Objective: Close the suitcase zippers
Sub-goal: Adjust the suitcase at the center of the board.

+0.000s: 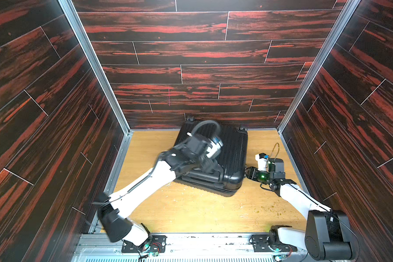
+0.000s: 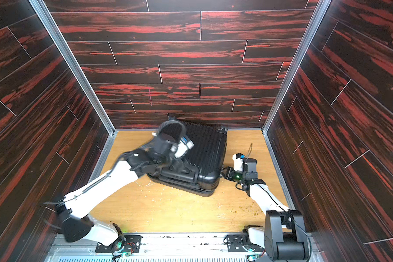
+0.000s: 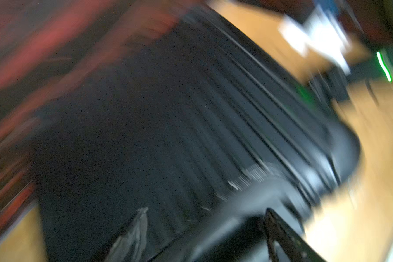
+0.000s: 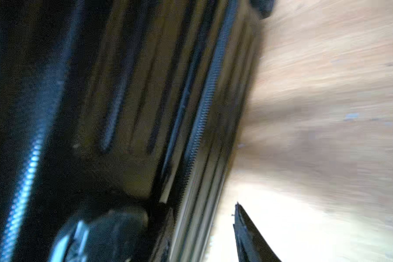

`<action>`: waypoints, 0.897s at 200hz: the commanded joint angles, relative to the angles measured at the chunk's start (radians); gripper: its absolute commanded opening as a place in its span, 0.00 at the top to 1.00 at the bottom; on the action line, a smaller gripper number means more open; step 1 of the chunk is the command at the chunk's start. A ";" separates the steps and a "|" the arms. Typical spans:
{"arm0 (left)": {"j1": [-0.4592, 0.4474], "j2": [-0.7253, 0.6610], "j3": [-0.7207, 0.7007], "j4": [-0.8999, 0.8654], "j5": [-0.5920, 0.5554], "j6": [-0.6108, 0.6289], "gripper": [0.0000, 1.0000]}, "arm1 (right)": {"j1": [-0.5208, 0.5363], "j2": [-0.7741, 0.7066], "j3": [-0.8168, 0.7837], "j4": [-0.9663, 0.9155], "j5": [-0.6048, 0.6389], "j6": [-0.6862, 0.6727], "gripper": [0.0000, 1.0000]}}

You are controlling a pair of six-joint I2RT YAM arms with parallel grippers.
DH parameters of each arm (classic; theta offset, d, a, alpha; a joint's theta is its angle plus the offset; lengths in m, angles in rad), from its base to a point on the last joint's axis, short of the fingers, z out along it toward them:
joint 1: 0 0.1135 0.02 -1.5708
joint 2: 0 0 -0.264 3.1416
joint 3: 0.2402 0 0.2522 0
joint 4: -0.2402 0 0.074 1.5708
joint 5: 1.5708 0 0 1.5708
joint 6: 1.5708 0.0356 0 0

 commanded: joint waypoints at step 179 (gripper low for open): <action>0.213 -0.016 -0.237 -0.168 0.032 -1.369 0.25 | 0.296 -0.008 0.096 0.009 0.189 0.031 0.53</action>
